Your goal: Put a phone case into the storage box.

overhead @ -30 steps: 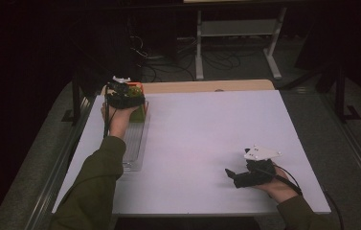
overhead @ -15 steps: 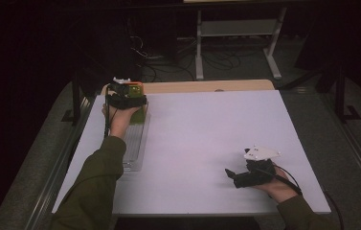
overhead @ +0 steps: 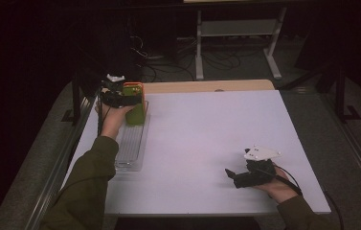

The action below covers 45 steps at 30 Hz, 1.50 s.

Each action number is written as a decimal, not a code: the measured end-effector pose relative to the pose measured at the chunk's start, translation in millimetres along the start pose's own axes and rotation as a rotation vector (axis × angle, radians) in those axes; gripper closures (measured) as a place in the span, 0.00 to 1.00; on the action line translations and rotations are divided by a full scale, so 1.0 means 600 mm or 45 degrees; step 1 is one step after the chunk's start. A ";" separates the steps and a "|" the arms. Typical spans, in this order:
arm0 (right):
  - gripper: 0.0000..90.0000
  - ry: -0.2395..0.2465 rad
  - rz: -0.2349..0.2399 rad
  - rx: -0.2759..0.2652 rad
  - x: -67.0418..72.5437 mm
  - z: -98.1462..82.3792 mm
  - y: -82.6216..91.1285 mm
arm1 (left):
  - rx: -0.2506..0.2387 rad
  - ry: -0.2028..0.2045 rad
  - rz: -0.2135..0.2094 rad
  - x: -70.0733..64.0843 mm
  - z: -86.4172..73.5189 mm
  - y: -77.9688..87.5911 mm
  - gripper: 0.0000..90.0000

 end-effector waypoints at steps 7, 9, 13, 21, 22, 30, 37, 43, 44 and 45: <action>0.00 0.003 -0.007 0.002 -0.002 -0.001 0.001 | 0.030 -0.030 -0.106 -0.010 -0.004 0.022 0.00; 0.00 -0.001 -0.005 0.001 -0.001 -0.001 0.001 | 0.036 -0.045 -0.137 -0.013 -0.005 0.028 0.00; 0.00 0.010 -0.006 0.005 -0.002 0.000 0.001 | 0.037 -0.046 -0.205 -0.022 -0.009 0.042 0.00; 0.00 0.009 -0.006 0.007 -0.003 0.000 0.001 | 0.034 -0.106 -0.402 -0.045 -0.018 0.077 0.00; 0.00 0.009 -0.008 0.007 -0.003 0.000 0.001 | 0.028 -0.115 -0.424 -0.048 -0.019 0.082 0.00; 0.00 0.000 0.001 -0.004 -0.003 0.003 0.003 | 0.008 -0.179 -0.588 -0.078 -0.034 0.119 0.00; 0.00 -0.004 0.018 -0.010 -0.001 0.006 0.005 | -0.011 -0.229 -0.719 -0.103 -0.052 0.151 0.00; 0.00 0.018 0.032 -0.017 -0.001 0.009 0.006 | -0.020 -0.272 -0.784 -0.119 -0.070 0.173 0.00; 0.00 0.009 0.035 -0.012 0.000 0.009 0.007 | -0.017 -0.286 -0.788 -0.121 -0.074 0.176 0.00; 0.00 0.007 0.036 -0.011 0.000 0.009 0.007 | -0.016 -0.301 -0.792 -0.123 -0.077 0.178 0.00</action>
Point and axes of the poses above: each handheld gripper's, and its own axes: y roughly backward along the jaws, z roughly out of its top, x roughly to its left, the point moved 5 cm from there along -y, roughly forward along the jaws, and after that the axes turned 4 degrees about -x, right-handed, at the moved point
